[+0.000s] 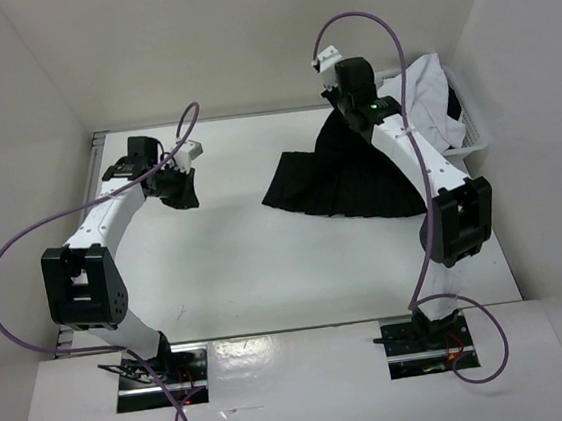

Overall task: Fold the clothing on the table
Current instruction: Fold the skirt

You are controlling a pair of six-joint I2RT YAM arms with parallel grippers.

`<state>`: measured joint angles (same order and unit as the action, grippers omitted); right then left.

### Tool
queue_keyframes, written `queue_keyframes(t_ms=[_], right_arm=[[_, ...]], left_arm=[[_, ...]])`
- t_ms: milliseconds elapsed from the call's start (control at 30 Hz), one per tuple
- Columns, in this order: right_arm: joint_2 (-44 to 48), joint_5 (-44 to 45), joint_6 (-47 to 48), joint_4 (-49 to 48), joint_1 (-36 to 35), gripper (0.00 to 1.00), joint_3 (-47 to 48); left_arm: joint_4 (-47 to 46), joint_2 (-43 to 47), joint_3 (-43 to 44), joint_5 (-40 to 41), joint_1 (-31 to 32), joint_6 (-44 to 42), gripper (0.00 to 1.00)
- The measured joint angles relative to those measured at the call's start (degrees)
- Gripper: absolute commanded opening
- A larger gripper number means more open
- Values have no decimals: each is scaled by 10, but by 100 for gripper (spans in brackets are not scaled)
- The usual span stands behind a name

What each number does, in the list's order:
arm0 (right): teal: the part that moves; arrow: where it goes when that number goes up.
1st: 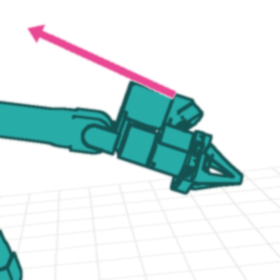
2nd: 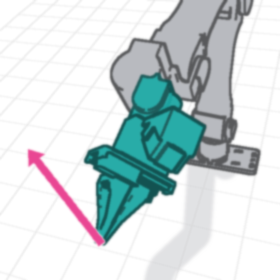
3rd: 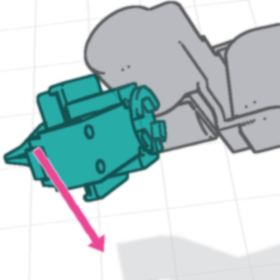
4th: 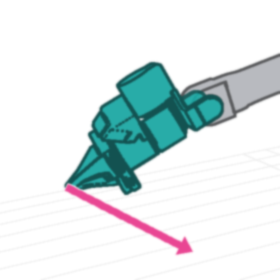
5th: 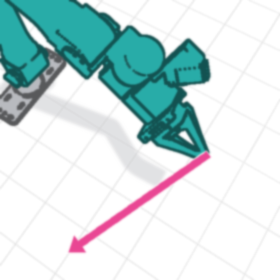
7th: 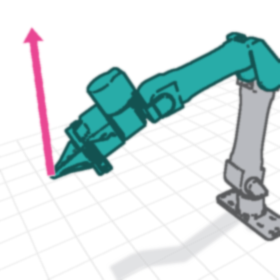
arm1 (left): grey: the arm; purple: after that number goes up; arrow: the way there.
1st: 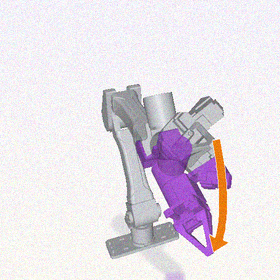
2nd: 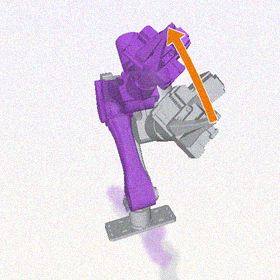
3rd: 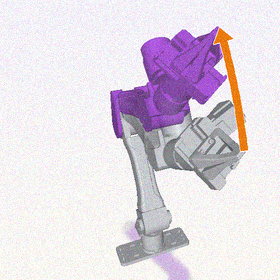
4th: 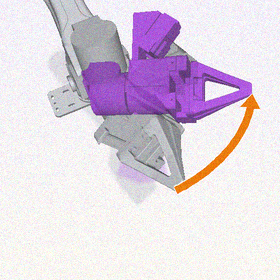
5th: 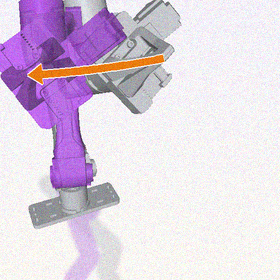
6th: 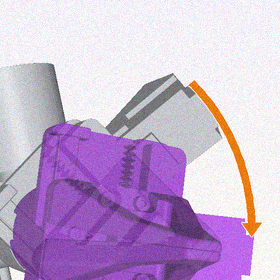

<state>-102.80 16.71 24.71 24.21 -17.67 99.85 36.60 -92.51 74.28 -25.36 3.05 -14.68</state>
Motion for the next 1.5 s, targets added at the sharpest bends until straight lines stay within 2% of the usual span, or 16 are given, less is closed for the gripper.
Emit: queue_keyframes(t_ms=[233, 400, 500, 633, 767, 1033, 1200, 1333, 1367, 1500], right_arm=[[-53, 11, 0, -6, -24, 0, 0], [-76, 24, 10, -8, -24, 0, -8], [-68, 33, 29, -19, -24, 0, -49], [-40, 38, 52, -11, -21, 0, -128], [-1, 38, 65, 6, -8, 0, -163], [147, 52, 81, 32, 2, 0, -245], [179, 50, 79, 50, 3, 0, -274], [187, 47, 73, 64, 3, 0, -306], [189, 46, 72, 68, 3, 0, -313], [202, 38, 64, 78, 5, 0, -330]], left_arm=[[-2, 0, 0, 0, 10, 3, 15], [-2, 0, 0, 0, 21, 3, 16], [-2, 0, 0, 1, 21, 3, 16], [-3, 0, 0, 5, 21, 3, 16], [-2, -11, 1, 5, 22, 3, 16], [3, -50, 24, 5, 37, 3, 16], [3, -72, 52, -3, 53, 3, 17], [3, -89, 72, -15, 75, 10, 36], [3, -96, 79, -20, 83, 12, 47], [3, -137, 122, -49, 118, 24, 71]])
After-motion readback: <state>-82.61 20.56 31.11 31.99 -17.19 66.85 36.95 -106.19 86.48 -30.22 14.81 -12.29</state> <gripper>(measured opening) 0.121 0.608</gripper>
